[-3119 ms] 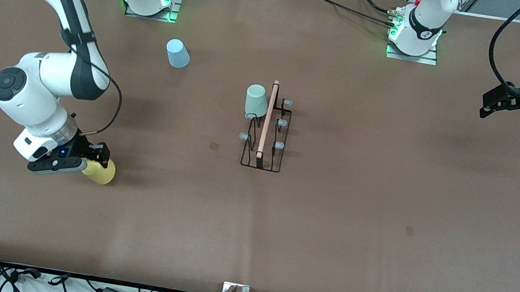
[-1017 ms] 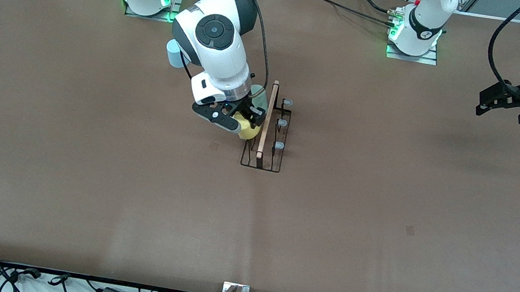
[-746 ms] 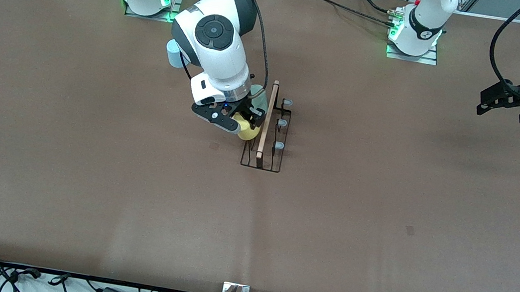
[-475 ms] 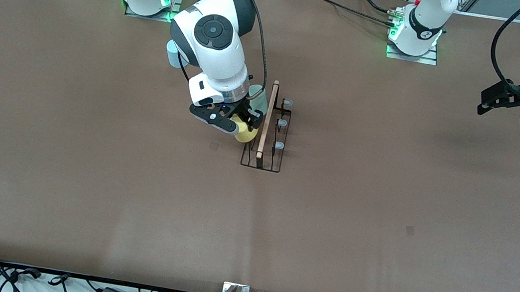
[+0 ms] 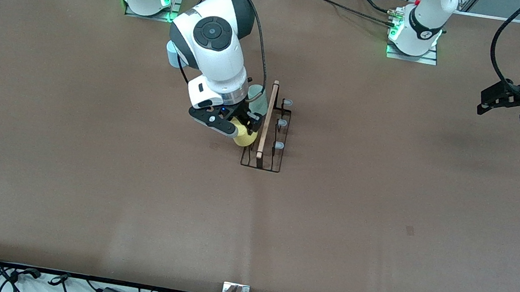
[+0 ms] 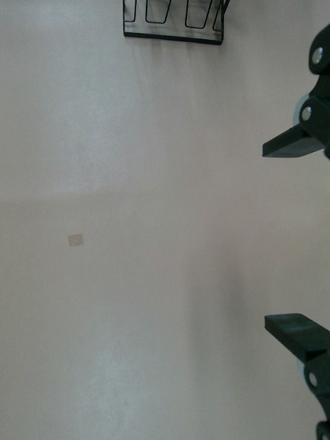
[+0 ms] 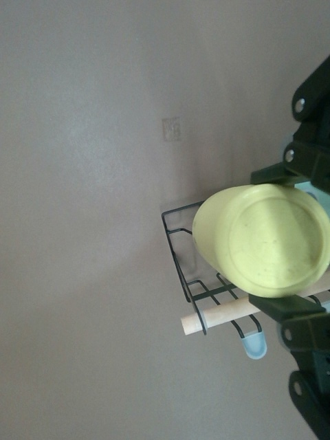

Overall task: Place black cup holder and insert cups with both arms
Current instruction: 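Carry the yellow cup to the rack and hang it on a peg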

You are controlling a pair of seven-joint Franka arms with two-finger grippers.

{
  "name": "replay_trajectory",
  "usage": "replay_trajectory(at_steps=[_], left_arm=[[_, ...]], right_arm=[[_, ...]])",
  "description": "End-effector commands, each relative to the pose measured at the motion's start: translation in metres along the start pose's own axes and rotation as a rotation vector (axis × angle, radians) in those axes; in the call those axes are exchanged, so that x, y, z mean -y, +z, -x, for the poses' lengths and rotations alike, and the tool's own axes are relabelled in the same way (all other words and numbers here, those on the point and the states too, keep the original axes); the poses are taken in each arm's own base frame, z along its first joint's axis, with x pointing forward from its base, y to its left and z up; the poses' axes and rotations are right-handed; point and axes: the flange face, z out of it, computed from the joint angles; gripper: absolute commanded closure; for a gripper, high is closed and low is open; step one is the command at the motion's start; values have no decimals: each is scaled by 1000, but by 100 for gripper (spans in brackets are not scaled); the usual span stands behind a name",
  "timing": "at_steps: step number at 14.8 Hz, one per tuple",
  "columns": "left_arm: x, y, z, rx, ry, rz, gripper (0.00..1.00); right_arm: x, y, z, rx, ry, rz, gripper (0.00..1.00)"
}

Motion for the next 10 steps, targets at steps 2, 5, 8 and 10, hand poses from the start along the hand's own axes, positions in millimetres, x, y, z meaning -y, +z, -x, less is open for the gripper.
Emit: replay_trajectory(at_steps=[2,5,8,10], left_arm=[[0,-6,-4,9,1,24,0],[0,-6,-3,7,0,24,0],[0,-6,-4,9,1,24,0],[0,-6,-4,9,0,24,0]], right_arm=[[5,13,3,-14,-8,10,85],[4,18,2,-14,-11,18,56],[3,17,-1,-13,-2,16,0],[3,12,-2,-19,-12,10,0]])
